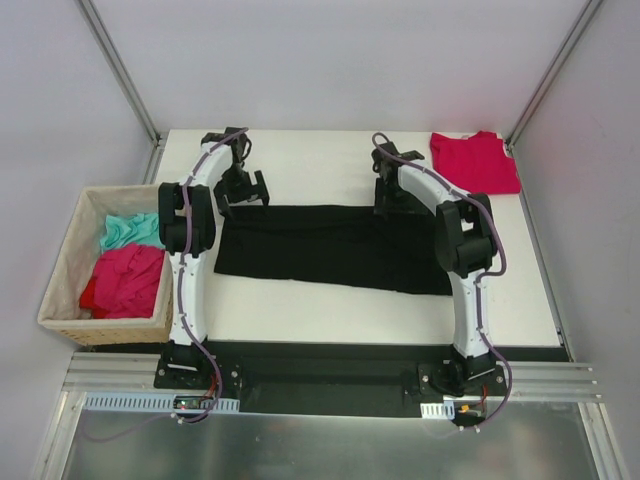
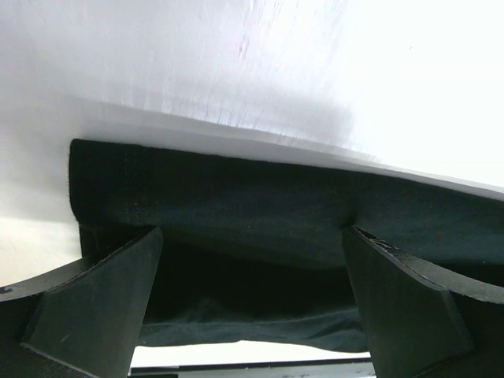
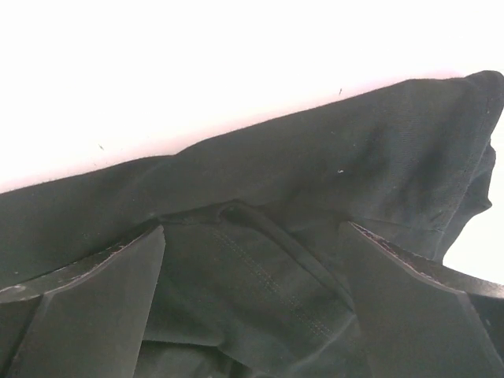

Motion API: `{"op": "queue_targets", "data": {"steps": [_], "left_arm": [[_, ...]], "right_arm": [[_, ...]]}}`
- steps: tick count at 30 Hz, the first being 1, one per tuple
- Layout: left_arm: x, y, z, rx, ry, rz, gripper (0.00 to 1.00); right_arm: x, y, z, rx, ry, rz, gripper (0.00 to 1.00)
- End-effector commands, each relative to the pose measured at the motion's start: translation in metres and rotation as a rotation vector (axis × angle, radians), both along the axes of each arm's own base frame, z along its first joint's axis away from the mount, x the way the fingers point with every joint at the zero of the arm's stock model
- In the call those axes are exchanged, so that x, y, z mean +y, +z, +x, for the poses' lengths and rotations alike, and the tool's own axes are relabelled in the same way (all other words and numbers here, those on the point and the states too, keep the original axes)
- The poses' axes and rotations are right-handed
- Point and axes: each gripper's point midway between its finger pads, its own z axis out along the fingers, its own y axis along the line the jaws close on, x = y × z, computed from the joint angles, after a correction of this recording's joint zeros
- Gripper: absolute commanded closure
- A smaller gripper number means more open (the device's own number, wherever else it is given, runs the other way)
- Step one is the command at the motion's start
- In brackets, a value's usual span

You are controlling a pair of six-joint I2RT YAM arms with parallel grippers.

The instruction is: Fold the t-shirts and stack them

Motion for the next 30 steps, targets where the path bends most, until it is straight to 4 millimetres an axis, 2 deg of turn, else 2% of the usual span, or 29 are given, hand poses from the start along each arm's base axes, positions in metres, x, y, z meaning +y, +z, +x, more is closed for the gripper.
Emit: {"op": "queue_targets", "data": {"steps": [1, 3, 4, 6, 7, 8, 9, 10, 11, 12, 14, 15, 16, 19, 20, 23, 24, 26, 27, 28, 29, 30], "left_arm": [[0.006, 0.012, -0.006, 0.013, -0.016, 0.009, 0.01], [0.004, 0.013, -0.015, 0.025, -0.028, 0.012, 0.01], [0.002, 0.023, -0.017, 0.005, -0.032, 0.013, 0.01], [0.000, 0.027, -0.024, -0.003, -0.044, 0.020, 0.01], [-0.004, 0.038, -0.026, -0.030, -0.054, 0.020, 0.01], [-0.006, 0.043, -0.027, -0.046, -0.060, 0.022, 0.01], [-0.007, 0.044, -0.034, -0.039, -0.066, 0.025, 0.01], [-0.013, 0.057, -0.036, -0.074, -0.082, 0.024, 0.01], [-0.015, 0.062, -0.039, -0.087, -0.088, 0.027, 0.01], [-0.016, 0.063, -0.043, -0.096, -0.096, 0.035, 0.01], [-0.021, 0.082, -0.047, -0.151, -0.107, 0.033, 0.01], [-0.021, 0.084, -0.049, -0.162, -0.107, 0.033, 0.01], [-0.021, 0.095, -0.051, -0.193, -0.106, 0.026, 0.01], [-0.021, 0.110, -0.054, -0.234, -0.107, 0.018, 0.01], [-0.021, 0.113, -0.055, -0.243, -0.108, 0.019, 0.01], [-0.019, 0.120, -0.059, -0.266, -0.109, 0.017, 0.01], [-0.019, 0.118, -0.062, -0.260, -0.109, 0.018, 0.01], [-0.019, 0.121, -0.063, -0.274, -0.106, 0.013, 0.01], [-0.019, 0.120, -0.065, -0.269, -0.108, 0.010, 0.01], [-0.020, 0.120, -0.066, -0.269, -0.108, 0.009, 0.01], [-0.020, 0.120, -0.066, -0.269, -0.110, 0.008, 0.00], [-0.018, 0.118, -0.068, -0.263, -0.111, 0.015, 0.01]], "right_arm": [[-0.004, 0.015, 0.004, -0.017, 0.006, -0.013, 0.03], [-0.004, 0.020, -0.003, -0.023, 0.019, -0.025, 0.03], [-0.004, 0.037, -0.003, -0.065, 0.025, -0.020, 0.03], [0.000, 0.045, -0.010, -0.077, 0.058, -0.031, 0.03], [-0.001, 0.051, -0.013, -0.091, 0.065, -0.047, 0.03], [0.003, 0.069, -0.016, -0.128, 0.080, -0.042, 0.03], [0.003, 0.071, -0.023, -0.131, 0.090, -0.051, 0.03], [0.002, 0.079, -0.025, -0.154, 0.097, -0.061, 0.03], [0.006, 0.103, -0.030, -0.217, 0.114, -0.047, 0.03], [0.007, 0.110, -0.031, -0.253, 0.119, -0.043, 0.03], [0.008, 0.124, -0.041, -0.291, 0.141, -0.037, 0.03], [0.008, 0.140, -0.044, -0.332, 0.142, -0.022, 0.03], [0.008, 0.145, -0.046, -0.340, 0.154, -0.023, 0.03], [0.010, 0.159, -0.047, -0.368, 0.171, -0.012, 0.01], [0.012, 0.157, -0.046, -0.363, 0.199, -0.021, 0.01], [0.018, 0.150, -0.033, -0.388, 0.221, -0.017, 0.18], [0.020, 0.146, -0.027, -0.396, 0.243, -0.029, 0.29], [0.022, 0.125, -0.017, -0.366, 0.255, -0.049, 0.40], [0.029, 0.118, -0.011, -0.355, 0.263, -0.020, 0.43], [0.028, 0.110, -0.006, -0.333, 0.257, -0.011, 0.46], [0.031, 0.091, -0.002, -0.291, 0.255, -0.014, 0.50], [0.035, 0.090, 0.003, -0.287, 0.255, 0.006, 0.53]]}}
